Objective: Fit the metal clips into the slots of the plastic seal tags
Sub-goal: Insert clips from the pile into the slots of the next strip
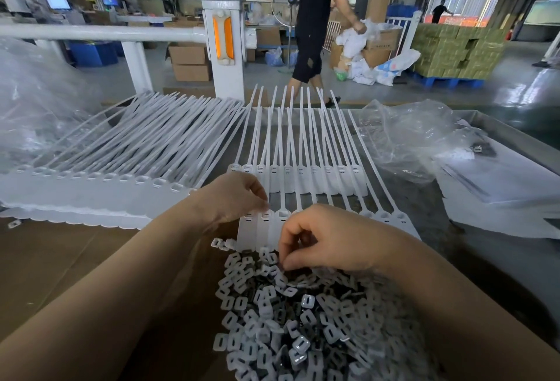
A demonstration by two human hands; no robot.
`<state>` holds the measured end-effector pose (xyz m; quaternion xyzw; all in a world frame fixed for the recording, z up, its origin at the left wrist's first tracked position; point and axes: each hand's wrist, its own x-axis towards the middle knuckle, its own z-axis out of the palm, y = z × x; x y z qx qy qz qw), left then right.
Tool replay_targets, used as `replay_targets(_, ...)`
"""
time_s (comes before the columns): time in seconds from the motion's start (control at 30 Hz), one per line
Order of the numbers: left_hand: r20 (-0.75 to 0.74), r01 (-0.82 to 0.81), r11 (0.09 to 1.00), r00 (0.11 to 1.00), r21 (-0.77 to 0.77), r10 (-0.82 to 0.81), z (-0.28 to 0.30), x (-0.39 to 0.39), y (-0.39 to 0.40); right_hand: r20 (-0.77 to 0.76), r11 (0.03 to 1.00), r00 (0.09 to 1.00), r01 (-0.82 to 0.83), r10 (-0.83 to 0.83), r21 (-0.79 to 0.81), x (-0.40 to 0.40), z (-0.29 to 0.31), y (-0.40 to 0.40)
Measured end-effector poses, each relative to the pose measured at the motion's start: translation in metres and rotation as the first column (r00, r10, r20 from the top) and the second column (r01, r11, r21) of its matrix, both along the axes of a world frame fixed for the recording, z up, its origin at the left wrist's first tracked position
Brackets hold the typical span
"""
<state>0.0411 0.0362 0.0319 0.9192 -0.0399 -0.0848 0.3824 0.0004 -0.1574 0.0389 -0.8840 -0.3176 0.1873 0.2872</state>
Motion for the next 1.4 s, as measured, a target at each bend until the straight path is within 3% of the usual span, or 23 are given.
replay_targets(0.13, 0.067, 0.051, 0.998, 0.997, -0.042, -0.048, 0.004, 0.001, -0.004, -0.039, 0.999, 0.999, -0.015, 0.014, -0.029, 0.000, 0.000, -0.001)
replay_targets(0.53, 0.066, 0.161, 0.986, 0.985, -0.049, -0.157, 0.001, -0.005, -0.013, 0.049, 0.994, 0.998, -0.035, 0.040, -0.106, -0.001, -0.001, -0.001)
replay_targets(0.73, 0.061, 0.235, 0.972, 0.970, 0.017, -0.236, -0.003, -0.007, -0.012, 0.159, 0.990, 0.987, -0.015, 0.038, -0.143, -0.001, -0.005, 0.002)
replay_targets(0.9, 0.063, 0.231, 0.972, 0.972, -0.034, -0.228, -0.002, -0.008, -0.010, 0.115, 0.988, 0.993, -0.019, 0.037, -0.151, -0.002, -0.006, 0.002)
replay_targets(1.07, 0.052, 0.235, 0.969, 0.971, -0.080, -0.231, 0.000, -0.007, -0.010, 0.076, 0.997, 0.994, 0.075, -0.073, -0.017, -0.002, -0.002, 0.000)
replay_targets(1.13, -0.003, 0.241, 0.950, 0.969, -0.198, -0.247, 0.001, -0.008, -0.009, 0.114, 0.984, 0.978, 0.168, -0.174, 0.067, 0.000, -0.001, 0.000)
replay_targets(1.27, -0.095, 0.202, 0.879, 0.959, -0.432, -0.267, 0.001, -0.008, -0.009, 0.142, 0.877, 0.882, 0.403, -0.448, 0.262, 0.009, -0.004, -0.003)
replay_targets(1.4, -0.009, 0.261, 0.885, 0.958, -0.385, -0.286, 0.002, -0.007, -0.010, 0.030, 0.780, 0.834, 0.502, -0.552, 0.374, 0.015, -0.006, -0.006)
